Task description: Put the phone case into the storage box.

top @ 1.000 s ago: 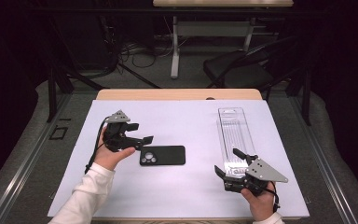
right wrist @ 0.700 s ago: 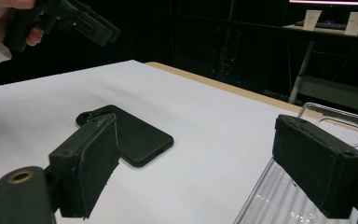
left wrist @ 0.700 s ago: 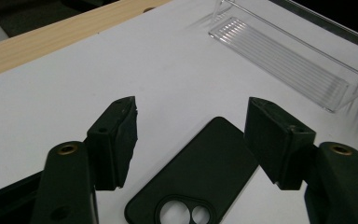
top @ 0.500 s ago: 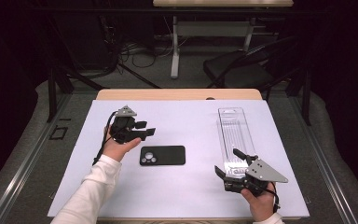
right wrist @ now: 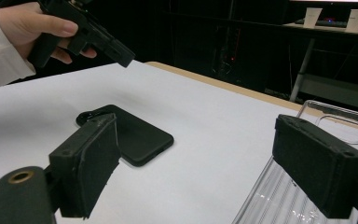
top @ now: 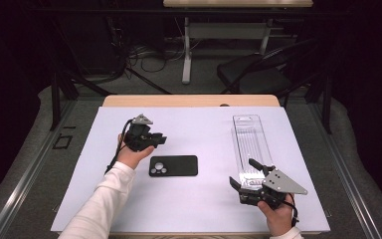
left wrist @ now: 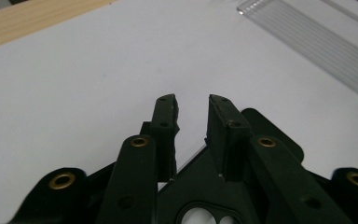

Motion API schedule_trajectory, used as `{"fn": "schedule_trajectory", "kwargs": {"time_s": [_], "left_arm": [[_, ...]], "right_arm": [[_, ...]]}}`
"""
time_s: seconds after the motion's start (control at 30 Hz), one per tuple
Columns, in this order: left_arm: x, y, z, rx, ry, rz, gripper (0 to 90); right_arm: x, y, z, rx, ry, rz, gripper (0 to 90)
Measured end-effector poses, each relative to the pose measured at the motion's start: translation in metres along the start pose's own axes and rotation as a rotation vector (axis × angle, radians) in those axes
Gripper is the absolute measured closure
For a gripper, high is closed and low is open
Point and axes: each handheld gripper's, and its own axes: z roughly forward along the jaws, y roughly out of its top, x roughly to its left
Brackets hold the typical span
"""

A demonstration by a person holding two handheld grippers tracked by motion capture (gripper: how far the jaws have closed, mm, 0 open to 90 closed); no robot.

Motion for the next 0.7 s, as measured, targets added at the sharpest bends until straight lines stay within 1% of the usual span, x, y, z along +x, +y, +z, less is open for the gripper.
{"fn": "schedule_trajectory", "kwargs": {"time_s": [0.03, 0.13, 0.2, 0.27, 0.53, 0.57, 0.6, 0.67, 0.7], "left_arm": [[0.002, -0.001, 0.005, 0.016, 0.009, -0.001, 76.1], [0.004, -0.002, 0.009, 0.031, 0.014, -0.003, 82.0], [0.005, -0.002, 0.012, 0.032, 0.017, -0.006, 86.3], [0.007, -0.003, 0.017, 0.036, 0.015, -0.018, 89.7], [0.009, -0.006, 0.026, 0.063, 0.022, -0.023, 90.0], [0.01, -0.007, 0.029, 0.065, 0.022, -0.03, 90.0], [0.01, -0.007, 0.029, 0.065, 0.022, -0.03, 90.0], [0.011, -0.01, 0.037, 0.08, 0.028, -0.029, 90.0], [0.011, -0.01, 0.037, 0.08, 0.028, -0.029, 90.0]], "right_arm": [[0.0, 0.0, 0.0, 0.0, 0.001, 0.0, 13.7], [0.0, 0.0, 0.001, -0.002, 0.002, 0.0, 13.7], [0.0, 0.0, 0.001, -0.002, 0.003, -0.002, 13.7], [0.0, 0.0, 0.0, -0.003, 0.003, -0.001, 13.7], [0.0, 0.0, 0.001, -0.001, 0.004, -0.002, 13.7], [0.0, 0.0, 0.001, -0.001, 0.005, 0.0, 13.7], [0.0, 0.0, 0.001, -0.001, 0.005, 0.0, 13.7], [0.0, 0.0, 0.001, -0.001, 0.007, 0.003, 13.7], [0.0, 0.0, 0.001, -0.001, 0.007, 0.003, 13.7]]}}
